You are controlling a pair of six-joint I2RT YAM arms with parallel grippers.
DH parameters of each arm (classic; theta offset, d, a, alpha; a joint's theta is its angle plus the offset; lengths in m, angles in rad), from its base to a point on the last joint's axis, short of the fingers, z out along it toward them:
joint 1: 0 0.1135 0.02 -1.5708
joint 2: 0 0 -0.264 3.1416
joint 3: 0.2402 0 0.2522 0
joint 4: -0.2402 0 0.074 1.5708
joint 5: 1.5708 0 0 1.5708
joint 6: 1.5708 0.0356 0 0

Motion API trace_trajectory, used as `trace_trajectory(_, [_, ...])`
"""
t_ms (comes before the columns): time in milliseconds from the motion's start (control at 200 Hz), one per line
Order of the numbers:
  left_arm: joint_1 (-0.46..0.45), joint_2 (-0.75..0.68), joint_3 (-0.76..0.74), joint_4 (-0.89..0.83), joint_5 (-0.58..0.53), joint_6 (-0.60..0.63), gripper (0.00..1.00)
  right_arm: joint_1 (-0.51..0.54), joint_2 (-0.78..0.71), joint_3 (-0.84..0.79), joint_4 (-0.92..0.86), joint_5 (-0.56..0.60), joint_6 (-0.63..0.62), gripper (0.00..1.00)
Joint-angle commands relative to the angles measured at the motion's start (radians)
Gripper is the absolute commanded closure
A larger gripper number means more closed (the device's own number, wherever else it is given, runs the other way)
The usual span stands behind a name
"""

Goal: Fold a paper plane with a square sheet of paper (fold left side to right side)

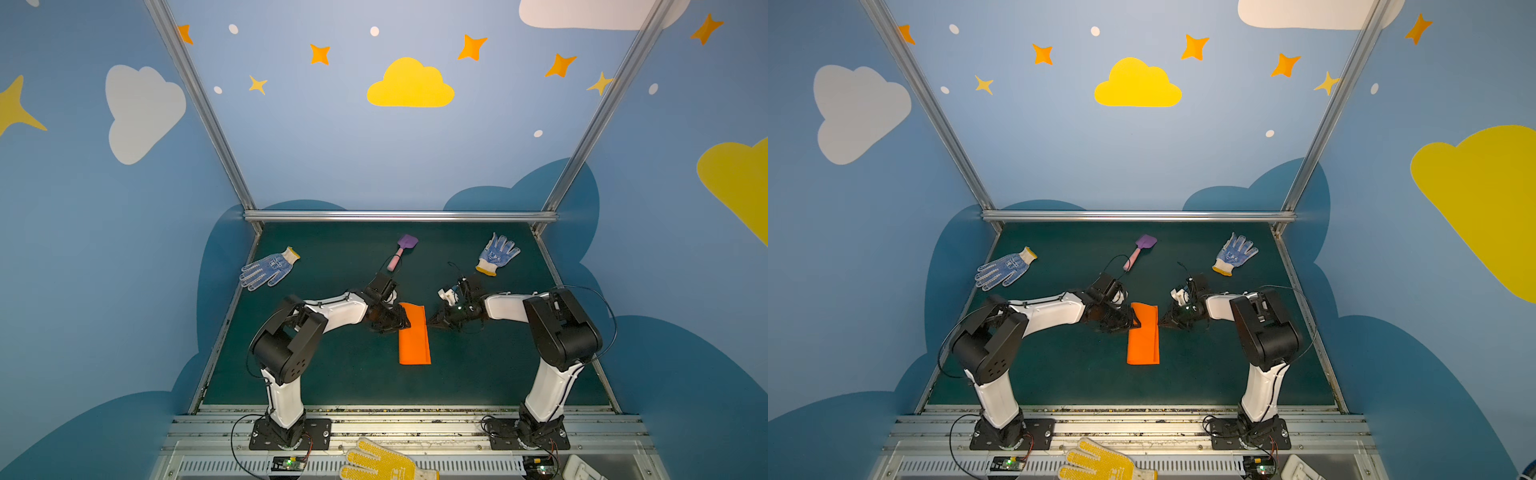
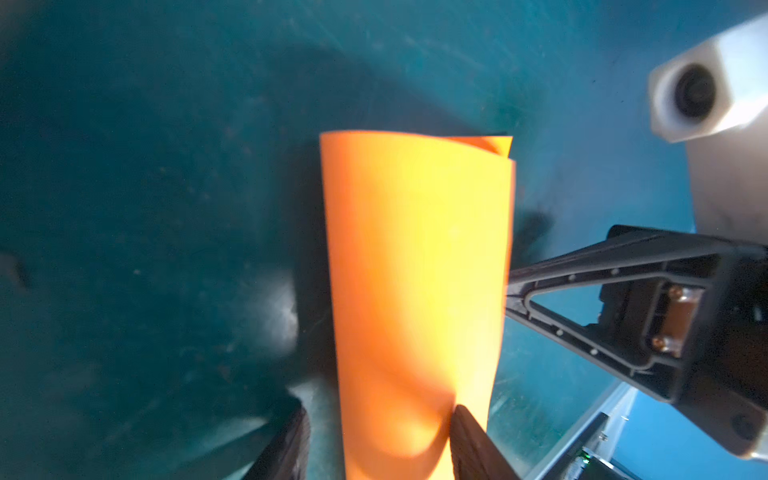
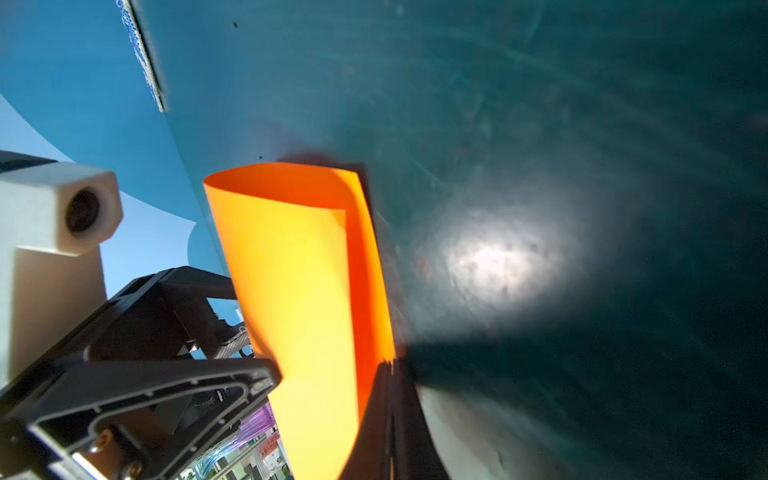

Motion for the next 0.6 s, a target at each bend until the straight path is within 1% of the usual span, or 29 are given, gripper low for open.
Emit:
trace_trajectory(0, [-0.004, -0.003, 0.019, -0.043, -0.045, 0.013, 0.43, 0.006, 0.028, -0.020, 0.007, 0.027, 0.006, 1.00])
trace_trajectory(125, [-0.011, 0.011, 0.031, -0.053, -0.068, 0.008, 0.43, 0.006, 0.027, -0.026, 0.014, 0.027, 0.008, 1.00])
trace_trajectory(411, [-0.016, 0.032, 0.045, -0.044, -0.075, -0.011, 0.43, 0.006, 0.019, -0.041, 0.022, 0.029, 0.011, 1.00])
trace_trajectory(596, [-0.031, 0.042, 0.061, -0.057, -0.110, -0.007, 0.43, 0.006, 0.009, -0.045, 0.023, 0.027, 0.011, 1.00])
